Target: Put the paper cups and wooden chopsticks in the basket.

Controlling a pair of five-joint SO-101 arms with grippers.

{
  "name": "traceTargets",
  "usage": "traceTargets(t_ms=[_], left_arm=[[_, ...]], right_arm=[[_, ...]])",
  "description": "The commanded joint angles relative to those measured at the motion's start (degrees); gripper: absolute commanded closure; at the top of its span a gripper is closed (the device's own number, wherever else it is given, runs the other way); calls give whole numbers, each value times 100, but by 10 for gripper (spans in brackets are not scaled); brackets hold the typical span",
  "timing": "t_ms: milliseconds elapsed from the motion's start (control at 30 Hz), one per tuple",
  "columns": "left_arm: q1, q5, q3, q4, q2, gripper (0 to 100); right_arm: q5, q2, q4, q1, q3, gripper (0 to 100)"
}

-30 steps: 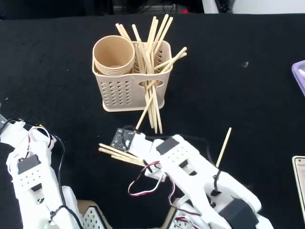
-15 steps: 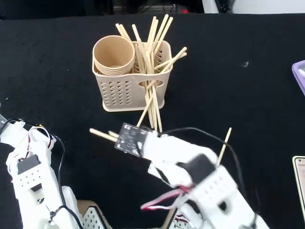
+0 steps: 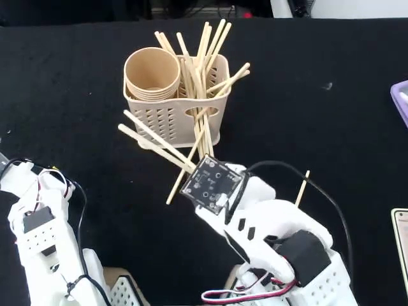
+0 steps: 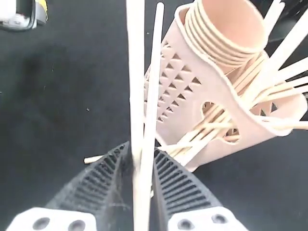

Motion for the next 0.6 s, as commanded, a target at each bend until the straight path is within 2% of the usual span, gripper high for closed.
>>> traceTargets(t_ms=[0, 233, 467, 567], left_arm=[[84, 35, -145, -88, -105, 912], [84, 35, -145, -88, -105, 912], [84, 35, -145, -88, -105, 912], [84, 35, -145, -88, -105, 912]], right_arm=[[-62, 330, -281, -70, 479, 988], [-62, 664, -967, -79, 1912, 988], [-26, 699, -905, -158, 2220, 988], [422, 699, -774, -440, 2571, 988]])
